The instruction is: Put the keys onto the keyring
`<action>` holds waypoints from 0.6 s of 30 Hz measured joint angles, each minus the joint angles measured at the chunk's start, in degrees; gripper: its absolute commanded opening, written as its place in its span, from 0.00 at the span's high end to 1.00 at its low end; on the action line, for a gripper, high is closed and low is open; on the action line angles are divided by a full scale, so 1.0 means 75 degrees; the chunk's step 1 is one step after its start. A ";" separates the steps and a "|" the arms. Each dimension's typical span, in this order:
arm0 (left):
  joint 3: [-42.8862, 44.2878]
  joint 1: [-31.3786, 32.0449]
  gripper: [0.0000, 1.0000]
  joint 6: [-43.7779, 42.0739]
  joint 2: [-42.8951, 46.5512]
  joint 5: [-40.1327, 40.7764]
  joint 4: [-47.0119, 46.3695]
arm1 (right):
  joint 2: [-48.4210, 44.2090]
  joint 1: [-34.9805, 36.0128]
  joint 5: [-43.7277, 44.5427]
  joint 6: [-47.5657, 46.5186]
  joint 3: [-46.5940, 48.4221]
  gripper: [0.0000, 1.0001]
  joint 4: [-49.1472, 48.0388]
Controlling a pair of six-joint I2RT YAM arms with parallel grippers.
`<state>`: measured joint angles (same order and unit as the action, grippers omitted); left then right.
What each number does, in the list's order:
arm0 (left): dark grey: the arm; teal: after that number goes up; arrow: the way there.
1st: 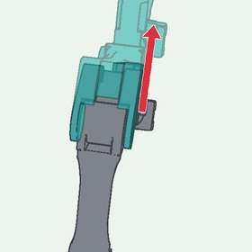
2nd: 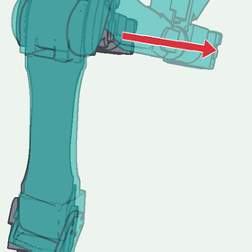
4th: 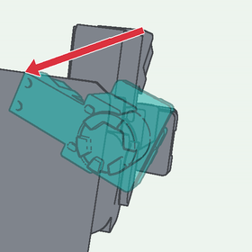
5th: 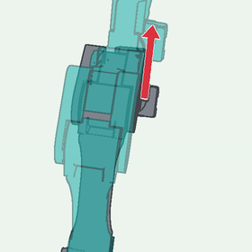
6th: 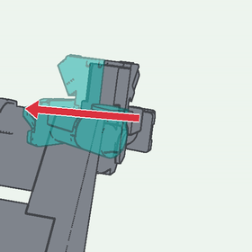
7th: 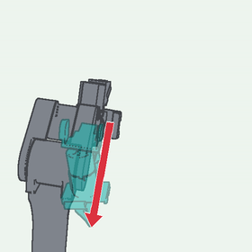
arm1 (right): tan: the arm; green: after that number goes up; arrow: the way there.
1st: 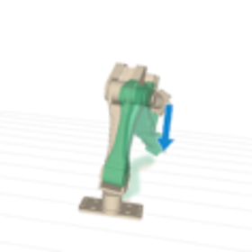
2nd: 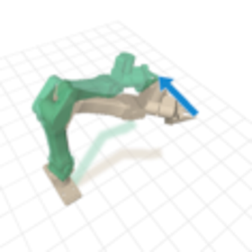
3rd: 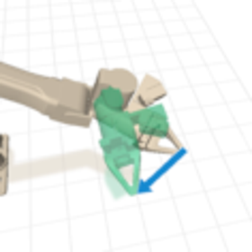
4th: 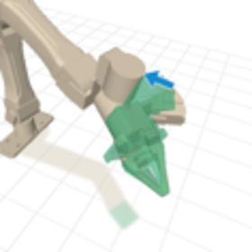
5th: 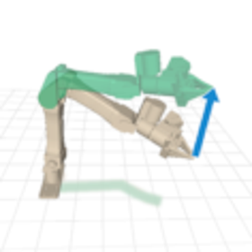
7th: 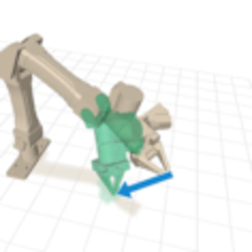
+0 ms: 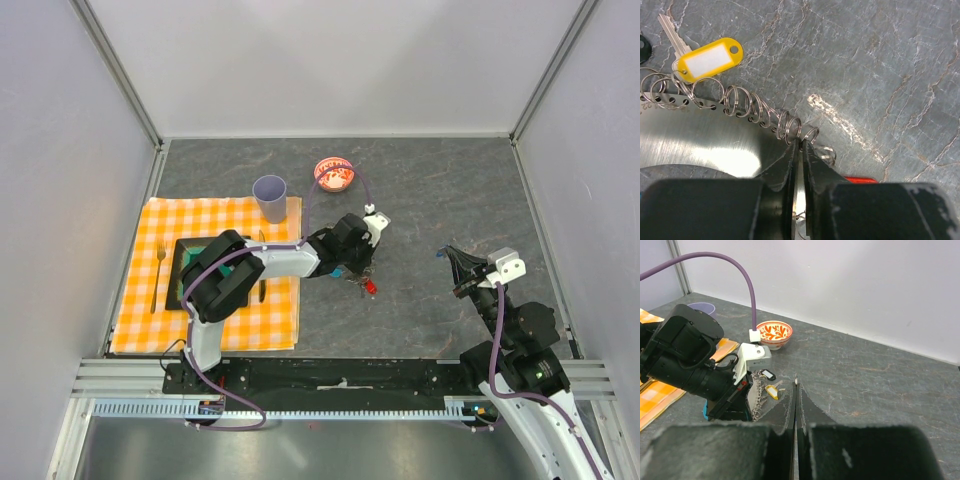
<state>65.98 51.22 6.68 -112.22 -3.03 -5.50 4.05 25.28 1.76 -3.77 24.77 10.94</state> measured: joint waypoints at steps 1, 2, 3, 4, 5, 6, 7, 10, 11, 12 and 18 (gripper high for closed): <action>-0.0006 0.0009 0.81 -0.0032 0.0000 -0.0003 0.0000 | 0.0000 0.0000 0.0000 0.0000 0.0000 1.00 0.0000; -0.0009 0.0015 0.80 -0.0052 0.0000 -0.0009 0.0006 | 0.0000 0.0000 0.0000 -0.0003 0.0000 1.00 0.0000; -0.0009 0.0017 0.79 -0.0067 0.0000 -0.0009 0.0006 | 0.0000 0.0000 0.0000 0.0000 0.0000 1.00 0.0000; -0.0009 0.0020 0.78 -0.0079 0.0000 -0.0015 0.0009 | 0.0000 0.0000 0.0000 0.0000 0.0000 1.00 0.0000; -0.0009 0.0023 0.78 -0.0085 0.0000 -0.0017 0.0006 | 0.0000 0.0000 0.0000 0.0000 0.0000 1.00 0.0000; -0.0009 0.0023 0.76 -0.0087 0.0000 -0.0023 0.0006 | 0.0000 0.0000 0.0000 0.0000 0.0000 1.00 0.0000; -0.0009 0.0026 0.76 -0.0093 0.0000 -0.0032 0.0006 | 0.0000 0.0000 0.0000 0.0000 0.0000 1.00 0.0000; -0.0009 0.0032 0.75 -0.0108 0.0000 -0.0061 -0.0009 | 0.0000 0.0000 0.0000 0.0006 -0.0003 1.00 -0.0003; -0.0009 0.0035 0.75 -0.0119 0.0000 -0.0067 -0.0017 | 0.0000 0.0000 0.0000 0.0006 0.0000 1.00 -0.0009; -0.0009 0.0038 0.75 -0.0140 0.0000 -0.0073 -0.0023 | 0.0000 0.0000 0.0000 0.0009 -0.0003 1.00 -0.0012; 0.0012 0.0041 0.80 -0.0210 -0.0017 -0.0251 -0.0015 | 0.0000 0.0000 0.0000 0.0015 -0.0003 1.00 -0.0020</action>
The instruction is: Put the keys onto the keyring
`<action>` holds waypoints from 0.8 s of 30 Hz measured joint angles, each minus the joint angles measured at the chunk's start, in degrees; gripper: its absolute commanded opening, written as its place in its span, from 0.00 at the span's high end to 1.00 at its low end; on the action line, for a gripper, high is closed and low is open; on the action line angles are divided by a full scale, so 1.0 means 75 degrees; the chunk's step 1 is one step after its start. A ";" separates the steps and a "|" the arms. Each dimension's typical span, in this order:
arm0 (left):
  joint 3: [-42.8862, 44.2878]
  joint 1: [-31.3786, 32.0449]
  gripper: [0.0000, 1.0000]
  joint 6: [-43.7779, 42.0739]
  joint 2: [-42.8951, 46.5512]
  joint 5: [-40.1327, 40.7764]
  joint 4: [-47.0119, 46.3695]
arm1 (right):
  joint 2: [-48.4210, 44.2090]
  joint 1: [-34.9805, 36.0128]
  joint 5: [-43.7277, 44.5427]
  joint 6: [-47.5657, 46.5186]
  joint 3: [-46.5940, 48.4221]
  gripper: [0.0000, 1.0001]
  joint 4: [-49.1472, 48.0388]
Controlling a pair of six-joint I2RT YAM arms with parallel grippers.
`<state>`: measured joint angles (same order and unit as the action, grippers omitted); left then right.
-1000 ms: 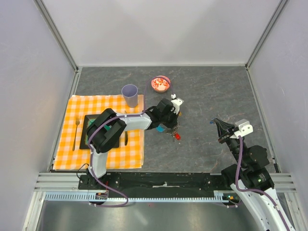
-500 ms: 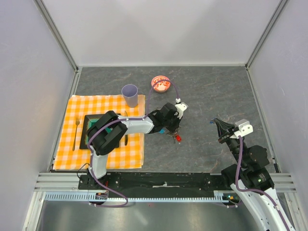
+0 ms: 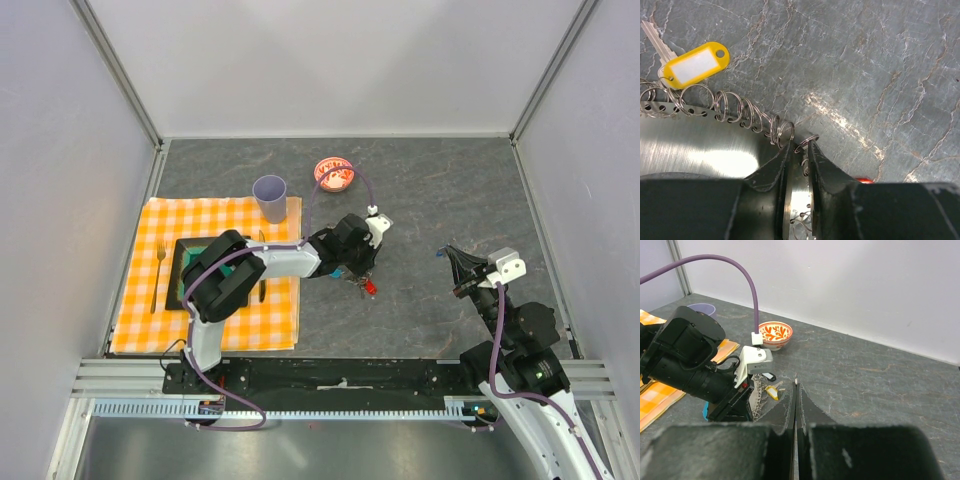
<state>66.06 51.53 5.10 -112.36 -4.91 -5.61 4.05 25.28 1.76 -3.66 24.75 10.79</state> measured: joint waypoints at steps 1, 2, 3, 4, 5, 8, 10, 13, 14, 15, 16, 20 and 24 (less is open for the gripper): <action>0.0017 0.0000 0.81 0.0000 -0.0020 -0.0023 0.0006 | 0.0000 0.0000 0.0000 0.0000 0.0000 1.00 0.0000; 0.0047 0.0000 0.83 0.0000 -0.0052 -0.0029 0.0020 | 0.0000 0.0000 0.0000 0.0000 0.0000 1.00 0.0000; 0.0076 0.0000 0.86 0.0000 -0.0076 -0.0035 0.0026 | 0.0000 0.0000 0.0000 0.0000 0.0000 1.00 -0.0003; 0.0087 0.0000 0.88 -0.0003 -0.0085 -0.0044 0.0044 | 0.0000 0.0000 0.0000 0.0000 0.0003 1.00 0.0000; 0.0087 0.0000 0.91 -0.0003 -0.0085 -0.0047 0.0050 | 0.0000 0.0000 0.0000 0.0000 0.0000 1.00 0.0000; 0.0087 0.0000 0.98 -0.0009 -0.0085 -0.0117 0.0076 | 0.0000 0.0000 0.0000 0.0000 0.0000 1.00 0.0000; 0.0087 0.0000 0.98 -0.0023 -0.0073 -0.0163 0.0079 | -0.0012 0.0000 0.0000 0.0000 0.0000 1.00 0.0000; 0.0023 0.0006 0.98 -0.0070 0.0041 -0.0166 0.0093 | -0.0047 0.0000 0.0000 0.0000 0.0000 1.00 -0.0003; -0.0052 0.0006 0.98 -0.0108 0.0137 -0.0163 0.0096 | -0.0050 0.0000 0.0000 0.0000 0.0000 1.00 -0.0003; -0.0146 0.0006 0.98 -0.0152 0.0262 -0.0163 0.0102 | -0.0050 0.0000 0.0000 0.0000 0.0000 1.00 0.0000; -0.0251 0.0006 0.98 -0.0198 0.0420 -0.0163 0.0096 | -0.0050 0.0000 0.0000 0.0000 0.0000 1.00 -0.0003; -0.0714 0.0006 0.98 -0.0434 0.1271 -0.0163 0.0035 | -0.0058 0.0000 0.0000 0.0000 0.0000 1.00 -0.0003; -0.1029 0.0006 0.98 -0.0583 0.2002 -0.0166 -0.0172 | -0.0111 0.0000 -0.0003 0.0000 0.0000 1.00 0.0000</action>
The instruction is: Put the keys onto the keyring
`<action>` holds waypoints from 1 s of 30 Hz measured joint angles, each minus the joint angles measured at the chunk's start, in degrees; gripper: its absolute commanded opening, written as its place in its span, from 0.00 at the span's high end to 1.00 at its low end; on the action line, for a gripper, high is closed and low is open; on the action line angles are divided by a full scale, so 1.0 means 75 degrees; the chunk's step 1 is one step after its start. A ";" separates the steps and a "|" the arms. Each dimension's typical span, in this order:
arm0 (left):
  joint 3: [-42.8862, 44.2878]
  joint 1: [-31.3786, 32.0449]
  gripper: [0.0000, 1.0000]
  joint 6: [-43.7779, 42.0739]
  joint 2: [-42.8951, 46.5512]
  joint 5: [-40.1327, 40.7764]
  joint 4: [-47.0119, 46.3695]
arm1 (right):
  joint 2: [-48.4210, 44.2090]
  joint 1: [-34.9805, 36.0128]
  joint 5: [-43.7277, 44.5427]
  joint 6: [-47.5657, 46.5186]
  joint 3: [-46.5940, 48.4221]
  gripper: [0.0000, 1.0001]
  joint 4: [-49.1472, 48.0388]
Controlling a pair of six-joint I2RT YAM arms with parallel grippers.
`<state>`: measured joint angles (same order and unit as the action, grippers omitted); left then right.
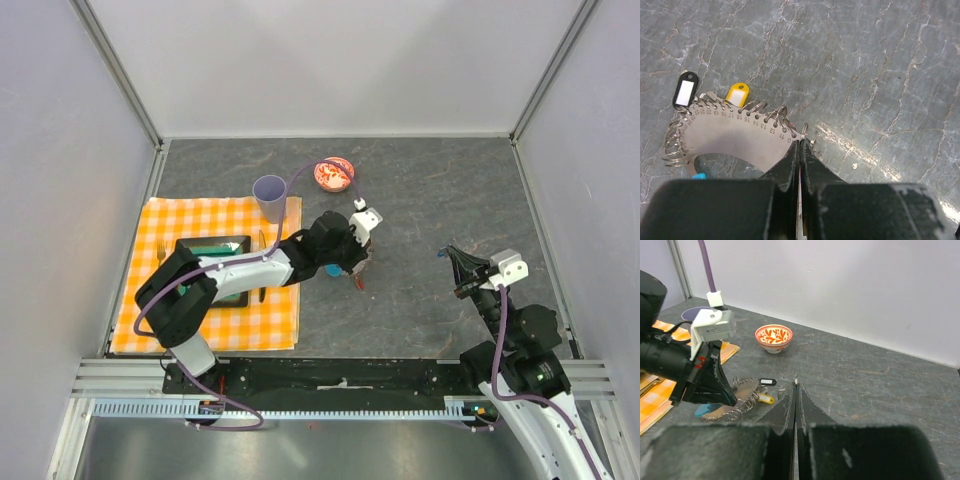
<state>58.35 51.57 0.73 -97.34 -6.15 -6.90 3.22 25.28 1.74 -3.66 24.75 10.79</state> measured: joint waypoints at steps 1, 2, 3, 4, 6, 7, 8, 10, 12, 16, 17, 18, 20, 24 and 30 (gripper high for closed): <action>-0.0079 0.0000 0.98 0.0000 0.0096 -0.0003 -0.0096 | -0.0012 0.0000 -0.0003 0.0000 0.0000 1.00 0.0000; -0.0216 0.0000 0.98 0.0000 0.0230 -0.0012 -0.0219 | -0.0017 0.0000 -0.0032 0.0000 0.0000 1.00 0.0000; -0.0312 0.0000 0.98 0.0000 0.0306 -0.0023 -0.0274 | -0.0017 0.0000 -0.0055 0.0000 0.0000 1.00 0.0000; -0.0431 0.0000 0.98 0.0000 0.0385 -0.0055 -0.0364 | -0.0017 0.0000 -0.0085 0.0000 0.0000 1.00 0.0003; -0.0650 0.0000 0.98 0.0000 0.0516 -0.0128 -0.0487 | -0.0003 0.0000 -0.0221 0.0000 0.0000 1.00 0.0000; -0.0752 0.0000 0.98 -0.0003 0.0600 -0.0195 -0.0536 | 0.0020 0.0000 -0.0323 0.0000 0.0003 1.00 0.0003; -0.0836 0.0000 0.98 -0.0009 0.0688 -0.0236 -0.0568 | 0.0052 0.0000 -0.0414 0.0000 0.0003 1.00 0.0000; -0.1000 0.0000 0.98 -0.0087 0.0935 -0.0350 -0.0662 | 0.0184 0.0000 -0.0667 0.0000 0.0003 1.00 0.0006; -0.1142 0.0000 0.98 -0.0213 0.1236 -0.0478 -0.0839 | 0.0361 0.0000 -0.0915 0.0003 0.0023 1.00 0.0015; -0.1408 0.0000 0.98 -0.0490 0.2052 -0.0720 -0.1198 | 0.1040 0.0000 -0.1504 0.0009 0.0321 1.00 0.0128; -0.1445 0.0000 0.98 -0.0557 0.2238 -0.0778 -0.1276 | 0.1259 0.0000 -0.1679 0.0009 0.0440 1.00 0.0137; -0.1472 -0.0003 0.98 -0.0618 0.2410 -0.0828 -0.1329 | 0.1460 0.0000 -0.1827 0.0012 0.0557 1.00 0.0143; -0.1588 -0.0003 0.98 -0.0743 0.2731 -0.0924 -0.1507 | 0.1824 0.0000 -0.2127 0.0020 0.0784 1.00 0.0149; -0.1856 -0.0009 0.98 -0.1011 0.3276 -0.1137 -0.1746 | 0.2468 0.0000 -0.2731 0.0035 0.1174 1.00 0.0082; -0.1830 -0.0111 0.98 -0.1425 0.3520 -0.1527 -0.1670 | 0.3229 0.0003 -0.3436 -0.0026 0.1498 1.00 0.0026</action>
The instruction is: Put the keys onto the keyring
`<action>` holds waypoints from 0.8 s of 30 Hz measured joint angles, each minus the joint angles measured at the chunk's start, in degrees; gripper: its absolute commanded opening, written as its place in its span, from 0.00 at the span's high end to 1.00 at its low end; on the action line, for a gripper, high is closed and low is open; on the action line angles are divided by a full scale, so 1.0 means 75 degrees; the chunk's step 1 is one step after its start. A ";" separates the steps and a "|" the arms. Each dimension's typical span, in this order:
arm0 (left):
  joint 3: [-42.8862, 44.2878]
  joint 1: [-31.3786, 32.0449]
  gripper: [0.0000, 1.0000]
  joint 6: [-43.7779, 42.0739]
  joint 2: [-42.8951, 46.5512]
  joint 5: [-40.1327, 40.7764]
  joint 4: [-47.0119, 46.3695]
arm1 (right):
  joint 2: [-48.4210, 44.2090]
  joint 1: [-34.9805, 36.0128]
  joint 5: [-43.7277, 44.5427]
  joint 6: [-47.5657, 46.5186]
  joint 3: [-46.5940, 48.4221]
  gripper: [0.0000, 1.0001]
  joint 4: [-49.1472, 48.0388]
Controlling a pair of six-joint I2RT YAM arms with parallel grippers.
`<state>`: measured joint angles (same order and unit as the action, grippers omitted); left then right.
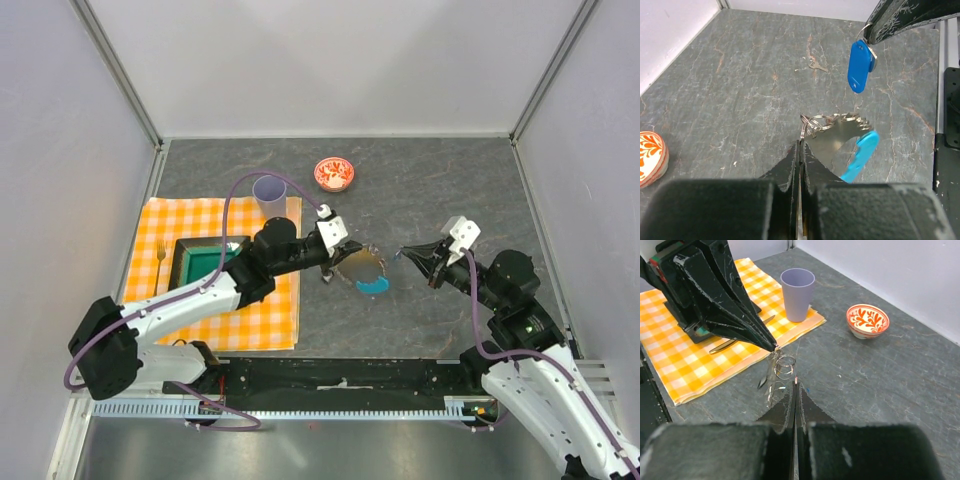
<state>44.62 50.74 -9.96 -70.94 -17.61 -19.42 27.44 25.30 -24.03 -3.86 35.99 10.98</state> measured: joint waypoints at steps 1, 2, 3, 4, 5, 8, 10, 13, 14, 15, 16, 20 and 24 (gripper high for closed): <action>0.0055 -0.0035 0.98 -0.0067 -0.0003 -0.0093 0.0093 | 0.0102 0.0000 -0.0082 -0.0012 0.0047 1.00 -0.0003; 0.0108 -0.0064 0.98 -0.0131 0.0000 -0.0157 0.0175 | 0.0178 0.0000 -0.0125 -0.0035 0.0085 1.00 -0.0003; 0.0175 -0.0093 0.98 -0.0213 0.0006 -0.0259 0.0262 | 0.0268 0.0000 -0.0166 -0.0064 0.0140 1.00 -0.0003; 0.0262 -0.0122 0.98 -0.0297 0.0006 -0.0329 0.0388 | 0.0321 0.0000 -0.0189 -0.0085 0.0181 1.00 0.0000; 0.0335 -0.0140 0.98 -0.0370 0.0009 -0.0373 0.0490 | 0.0382 -0.0003 -0.0198 -0.0117 0.0233 1.00 0.0000; 0.0606 -0.0169 0.98 -0.0682 0.0012 -0.0615 0.0892 | 0.0513 0.0000 -0.0216 -0.0192 0.0361 1.00 -0.0029; 0.0624 -0.0166 0.98 -0.0764 0.0015 -0.0694 0.0991 | 0.0565 0.0000 -0.0224 -0.0213 0.0379 1.00 -0.0041; 0.0501 -0.0166 0.98 -0.0772 0.0015 -0.0699 0.1105 | 0.0694 0.0000 -0.0230 -0.0230 0.0379 1.00 -0.0032; 0.0393 -0.0166 0.98 -0.0766 0.0015 -0.0697 0.1116 | 0.0726 0.0000 -0.0230 -0.0230 0.0379 1.00 -0.0029; 0.0271 -0.0166 0.98 -0.0731 0.0015 -0.0694 0.1125 | 0.0772 0.0000 -0.0227 -0.0227 0.0379 1.00 -0.0029; 0.0079 -0.0166 0.98 -0.0662 0.0026 -0.0676 0.1113 | 0.0799 0.0000 -0.0227 -0.0224 0.0379 1.00 -0.0029; -0.0790 -0.0166 0.98 -0.0239 0.0172 -0.0571 0.1081 | 0.0895 -0.0003 -0.0233 -0.0181 0.0379 1.00 -0.0032; -0.1585 -0.0160 0.98 0.0356 0.0309 -0.0309 0.1000 | 0.1090 0.0000 -0.0271 -0.0108 0.0361 1.00 -0.0108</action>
<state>32.73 49.54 -7.29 -68.62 -19.92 -11.92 35.62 25.30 -26.06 -4.67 38.70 10.17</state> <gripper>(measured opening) 0.022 0.007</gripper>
